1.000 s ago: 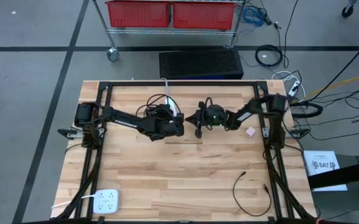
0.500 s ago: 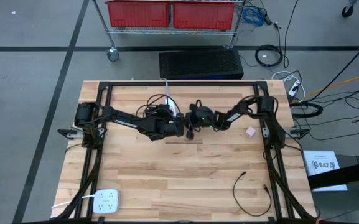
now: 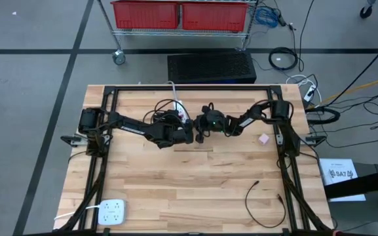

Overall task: Insert USB
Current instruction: Insert the top black charger cable into the pink charger adapter

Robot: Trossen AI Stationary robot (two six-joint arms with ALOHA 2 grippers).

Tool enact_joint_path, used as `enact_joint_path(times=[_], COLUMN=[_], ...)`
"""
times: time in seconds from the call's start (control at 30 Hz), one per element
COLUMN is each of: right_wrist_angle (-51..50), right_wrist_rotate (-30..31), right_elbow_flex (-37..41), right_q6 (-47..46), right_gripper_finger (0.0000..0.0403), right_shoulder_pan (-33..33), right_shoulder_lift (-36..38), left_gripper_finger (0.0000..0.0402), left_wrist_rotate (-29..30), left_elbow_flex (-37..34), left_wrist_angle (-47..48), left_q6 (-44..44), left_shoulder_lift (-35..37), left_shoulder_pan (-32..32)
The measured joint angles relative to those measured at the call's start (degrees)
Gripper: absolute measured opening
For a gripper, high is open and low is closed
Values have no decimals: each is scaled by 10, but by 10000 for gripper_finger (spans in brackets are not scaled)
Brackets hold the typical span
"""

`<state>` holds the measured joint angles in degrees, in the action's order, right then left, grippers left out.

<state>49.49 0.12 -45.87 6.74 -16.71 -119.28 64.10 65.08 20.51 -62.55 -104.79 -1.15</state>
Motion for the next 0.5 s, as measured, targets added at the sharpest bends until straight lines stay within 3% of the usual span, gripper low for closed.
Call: enact_joint_path(times=[0.33,0.5], right_wrist_angle=[4,24], right_wrist_rotate=[47,20], right_elbow_flex=[0,-13], right_q6=[-16,-41], right_gripper_finger=[0,0], right_shoulder_pan=[-13,-19], right_shoulder_lift=[0,-4], left_gripper_finger=[14,14], left_wrist_rotate=[2,7], left_elbow_flex=[0,0], left_wrist_angle=[2,2], left_q6=[3,3], left_shoulder_lift=[0,0], left_shoulder_pan=[0,-1])
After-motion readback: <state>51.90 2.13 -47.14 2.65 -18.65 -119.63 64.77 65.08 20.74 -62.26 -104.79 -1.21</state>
